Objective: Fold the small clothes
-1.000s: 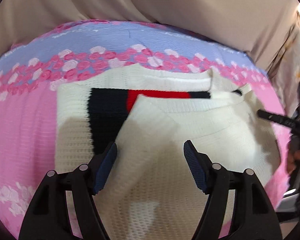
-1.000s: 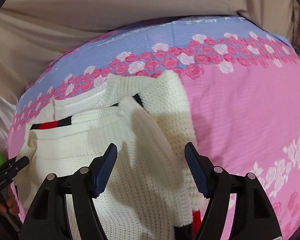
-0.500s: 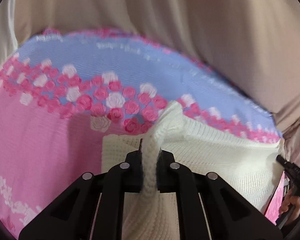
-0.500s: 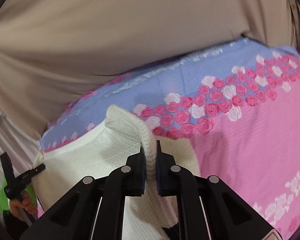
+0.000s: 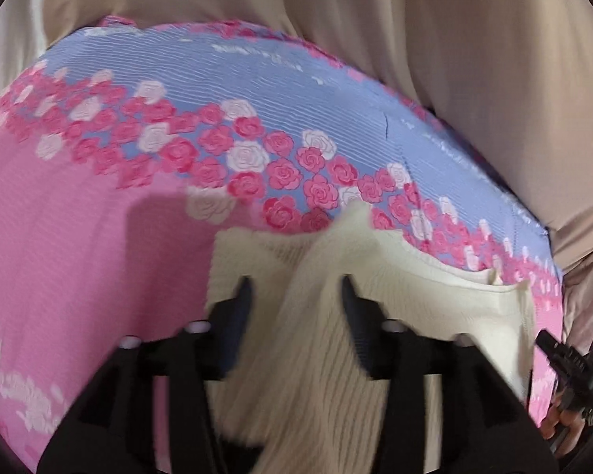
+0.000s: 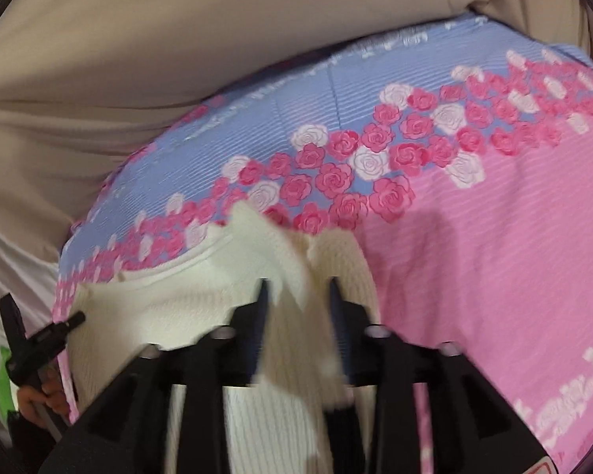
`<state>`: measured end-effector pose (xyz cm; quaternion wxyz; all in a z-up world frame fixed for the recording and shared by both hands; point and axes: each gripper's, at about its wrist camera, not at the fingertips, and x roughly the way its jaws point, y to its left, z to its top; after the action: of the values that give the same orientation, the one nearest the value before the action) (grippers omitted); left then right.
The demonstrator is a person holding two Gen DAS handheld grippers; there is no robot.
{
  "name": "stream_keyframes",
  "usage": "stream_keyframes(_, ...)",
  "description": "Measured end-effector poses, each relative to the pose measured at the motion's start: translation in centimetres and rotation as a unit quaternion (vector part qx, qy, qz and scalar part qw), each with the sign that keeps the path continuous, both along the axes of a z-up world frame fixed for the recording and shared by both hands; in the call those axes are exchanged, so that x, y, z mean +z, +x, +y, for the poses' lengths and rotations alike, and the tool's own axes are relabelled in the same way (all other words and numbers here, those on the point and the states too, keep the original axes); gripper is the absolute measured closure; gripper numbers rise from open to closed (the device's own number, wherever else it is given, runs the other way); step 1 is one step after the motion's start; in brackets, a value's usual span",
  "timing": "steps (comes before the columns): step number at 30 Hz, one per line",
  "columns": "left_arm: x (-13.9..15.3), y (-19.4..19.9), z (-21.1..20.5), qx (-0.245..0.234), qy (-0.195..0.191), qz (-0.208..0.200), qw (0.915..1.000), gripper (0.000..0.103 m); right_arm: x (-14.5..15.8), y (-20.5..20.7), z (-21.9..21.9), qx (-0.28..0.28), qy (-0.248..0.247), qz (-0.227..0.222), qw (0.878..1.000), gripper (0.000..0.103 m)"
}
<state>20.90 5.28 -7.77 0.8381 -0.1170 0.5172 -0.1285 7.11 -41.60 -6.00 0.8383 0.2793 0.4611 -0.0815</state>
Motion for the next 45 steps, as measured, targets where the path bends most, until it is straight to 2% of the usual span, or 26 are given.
stream_keyframes(2,0.1,-0.8,0.3,-0.002,-0.003,-0.001,1.0000,0.048,0.2,-1.4,0.5,-0.002,-0.011,0.002,1.000,0.056)
stream_keyframes(5,-0.9,-1.4,-0.8,-0.019,0.025,0.004,0.9995,0.047,-0.9,-2.3,0.8,-0.017,-0.015,0.016,1.000,0.050)
stream_keyframes(6,-1.2,-1.3,-1.2,-0.024,0.042,0.005,0.9988,0.059,-1.3,-2.2,0.6,-0.022,-0.016,0.021,0.999,0.050)
stream_keyframes(7,-1.5,-1.3,-1.4,-0.026,0.053,0.010,0.9982,0.084,-1.7,-2.0,0.5,-0.023,-0.014,0.024,0.999,0.056)
stream_keyframes(8,-1.5,-1.2,-1.2,-0.024,0.050,0.014,0.9983,0.095,-2.1,-1.7,0.4,-0.019,-0.009,0.030,0.999,0.070)
stream_keyframes(9,-1.4,-1.0,-1.0,-0.017,0.043,0.018,0.9988,0.096,-2.2,-1.2,0.5,-0.015,-0.008,0.039,0.999,0.091)
stream_keyframes(13,-1.4,0.2,0.0,0.005,0.049,0.030,0.9984,0.097,0.5,-1.1,0.0,-0.031,-0.021,-0.010,0.999,0.096)
stream_keyframes(14,-2.0,0.5,0.1,0.006,0.052,0.039,0.9978,0.097,0.1,-0.9,-0.5,-0.036,-0.026,-0.003,0.999,0.096)
stream_keyframes(17,-3.0,0.8,0.2,0.007,0.060,0.043,0.9973,0.097,-3.8,-0.4,-1.7,-0.037,-0.011,0.059,0.998,0.096)
stream_keyframes(19,-2.7,0.7,0.4,0.015,0.048,0.048,0.9976,0.094,-3.3,-0.8,-1.9,-0.045,0.007,0.046,0.998,0.091)
stream_keyframes(21,-2.1,0.2,1.2,0.026,0.018,0.049,0.9983,0.092,-2.1,-1.6,-1.8,-0.058,0.027,0.024,0.998,0.085)
stream_keyframes(23,-0.9,-1.5,2.5,0.038,-0.016,0.038,0.9984,0.086,-0.7,-3.4,-1.3,-0.067,0.026,0.007,0.997,0.063)
stream_keyframes(24,-0.6,-2.4,3.1,0.041,-0.022,0.034,0.9983,0.076,-0.3,-4.5,-1.2,-0.073,0.027,0.001,0.997,0.045)
stream_keyframes(25,-0.2,-3.9,3.9,0.046,-0.022,0.030,0.9983,0.065,0.0,-6.1,-1.0,-0.081,0.029,-0.007,0.996,0.039)
stream_keyframes(27,-0.1,-6.3,4.9,0.051,-0.021,0.027,0.9981,0.054,-0.2,-8.4,-0.6,-0.080,0.034,-0.003,0.996,0.037)
stream_keyframes(29,-0.6,-9.1,5.4,0.054,-0.023,0.037,0.9976,0.051,-1.6,-11.2,0.1,-0.077,0.044,0.026,0.996,0.036)
stream_keyframes(31,-1.7,-11.2,5.6,0.056,-0.039,0.055,0.9961,0.041,-3.3,-13.1,1.2,-0.072,0.065,0.048,0.994,0.036)
stream_keyframes(35,-3.6,-12.0,4.6,0.066,-0.034,0.070,0.9948,0.042,-5.6,-14.5,2.4,-0.080,0.116,0.055,0.988,0.035)
stream_keyframes(37,-3.8,-11.3,4.2,0.075,-0.022,0.077,0.9939,0.060,-5.6,-13.5,2.7,-0.090,0.120,0.036,0.988,0.035)
stream_keyframes(38,-3.8,-10.9,4.2,0.076,-0.026,0.084,0.9932,0.068,-5.5,-13.2,2.7,-0.089,0.122,0.031,0.988,0.037)
stream_keyframes(39,-3.8,-10.7,4.4,0.076,-0.040,0.092,0.9921,0.078,-5.3,-12.6,2.5,-0.095,0.125,0.025,0.987,0.053)
stream_keyframes(40,-3.5,-10.5,4.9,0.079,-0.060,0.102,0.9898,0.083,-5.0,-12.1,2.3,-0.099,0.129,0.021,0.986,0.086)
stream_keyframes(42,-2.4,-11.0,5.9,0.081,-0.076,0.102,0.9886,0.096,-4.1,-11.9,1.7,-0.109,0.151,0.012,0.982,0.089)
stream_keyframes(45,-0.9,-12.5,7.4,0.072,-0.083,0.099,0.9890,0.096,-0.9,-13.9,1.4,-0.116,0.139,-0.009,0.983,0.091)
